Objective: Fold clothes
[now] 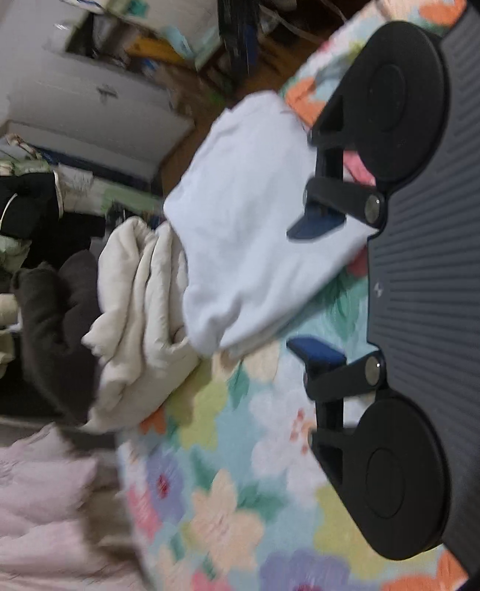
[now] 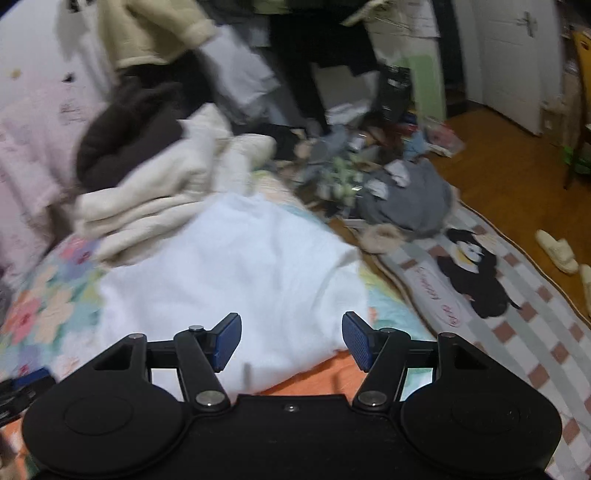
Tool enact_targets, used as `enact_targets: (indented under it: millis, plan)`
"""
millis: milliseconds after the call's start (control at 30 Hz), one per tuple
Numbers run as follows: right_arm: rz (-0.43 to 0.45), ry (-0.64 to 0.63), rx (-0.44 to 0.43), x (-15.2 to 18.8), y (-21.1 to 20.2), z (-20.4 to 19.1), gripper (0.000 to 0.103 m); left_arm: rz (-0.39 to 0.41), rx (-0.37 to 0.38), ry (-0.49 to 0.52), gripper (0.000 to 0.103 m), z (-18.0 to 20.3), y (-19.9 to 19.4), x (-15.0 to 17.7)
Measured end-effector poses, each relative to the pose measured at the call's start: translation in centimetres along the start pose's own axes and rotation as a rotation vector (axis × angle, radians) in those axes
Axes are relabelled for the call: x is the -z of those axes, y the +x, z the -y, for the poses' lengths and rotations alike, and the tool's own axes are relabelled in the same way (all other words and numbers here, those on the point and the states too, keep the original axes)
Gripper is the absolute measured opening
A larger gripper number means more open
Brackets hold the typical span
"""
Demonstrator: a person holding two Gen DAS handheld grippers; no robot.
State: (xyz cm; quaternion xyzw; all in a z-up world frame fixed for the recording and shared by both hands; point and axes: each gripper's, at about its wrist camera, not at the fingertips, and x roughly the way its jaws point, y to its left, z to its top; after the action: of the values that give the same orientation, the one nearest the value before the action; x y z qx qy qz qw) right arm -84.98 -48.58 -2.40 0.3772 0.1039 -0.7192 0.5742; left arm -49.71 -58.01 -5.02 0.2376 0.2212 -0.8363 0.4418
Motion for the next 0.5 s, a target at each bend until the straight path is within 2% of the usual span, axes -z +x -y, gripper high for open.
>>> enact_targets:
  millis: [33, 233, 300, 367, 500]
  plan:
    - [0.001, -0.033, -0.004, 0.3, -0.7, -0.6, 0.066, 0.005, -0.009, 0.012, 0.07, 0.4, -0.7, 0.0]
    - [0.007, -0.217, -0.018, 2.0, -5.0, -3.8, 0.068, 0.01, 0.037, -0.061, 0.081, 1.2, -3.7, 0.1]
    - [0.009, -0.241, -0.04, 2.4, -6.3, -4.5, 0.076, -0.004, 0.035, -0.029, 0.083, 1.9, -4.4, 0.2]
    - [-0.003, -0.276, -0.053, 2.7, -7.2, -5.5, 0.077, -0.036, 0.029, 0.002, 0.083, 2.6, -4.8, 0.3]
    - [-0.039, -0.36, -0.058, 4.1, -8.0, -7.8, 0.077, -0.07, 0.066, 0.014, 0.085, 3.6, -5.5, 0.7]
